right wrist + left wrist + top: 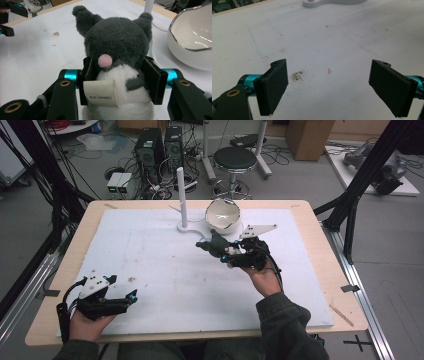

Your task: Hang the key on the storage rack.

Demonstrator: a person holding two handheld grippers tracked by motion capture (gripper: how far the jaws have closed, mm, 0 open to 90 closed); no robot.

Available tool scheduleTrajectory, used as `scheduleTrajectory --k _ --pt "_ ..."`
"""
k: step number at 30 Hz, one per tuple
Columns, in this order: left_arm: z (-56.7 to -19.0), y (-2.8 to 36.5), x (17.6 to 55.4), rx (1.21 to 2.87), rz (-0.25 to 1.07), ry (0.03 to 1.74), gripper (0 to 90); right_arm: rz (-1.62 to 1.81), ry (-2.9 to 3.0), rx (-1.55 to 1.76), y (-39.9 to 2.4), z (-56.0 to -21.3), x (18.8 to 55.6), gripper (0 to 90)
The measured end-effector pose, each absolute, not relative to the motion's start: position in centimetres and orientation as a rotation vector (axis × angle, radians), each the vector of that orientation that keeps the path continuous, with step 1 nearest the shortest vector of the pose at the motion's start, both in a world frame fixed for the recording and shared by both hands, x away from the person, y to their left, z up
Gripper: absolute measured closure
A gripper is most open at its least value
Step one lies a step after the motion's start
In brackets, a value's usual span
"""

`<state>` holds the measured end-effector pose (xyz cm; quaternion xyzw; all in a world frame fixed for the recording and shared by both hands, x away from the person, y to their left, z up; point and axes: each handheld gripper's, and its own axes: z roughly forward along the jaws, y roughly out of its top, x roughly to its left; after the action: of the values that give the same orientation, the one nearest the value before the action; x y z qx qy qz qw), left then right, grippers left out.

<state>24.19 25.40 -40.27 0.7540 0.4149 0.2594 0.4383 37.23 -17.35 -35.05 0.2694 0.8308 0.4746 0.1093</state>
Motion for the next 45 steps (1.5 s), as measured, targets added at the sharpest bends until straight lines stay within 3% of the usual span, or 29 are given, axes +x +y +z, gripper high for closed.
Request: scheduleTrajectory --k 45 --pt "-40.2 25.4 24.1 1.87 0.646 1.031 16.0 1.413 2.436 0.737 -13.9 -32.4 39.5 48.8"
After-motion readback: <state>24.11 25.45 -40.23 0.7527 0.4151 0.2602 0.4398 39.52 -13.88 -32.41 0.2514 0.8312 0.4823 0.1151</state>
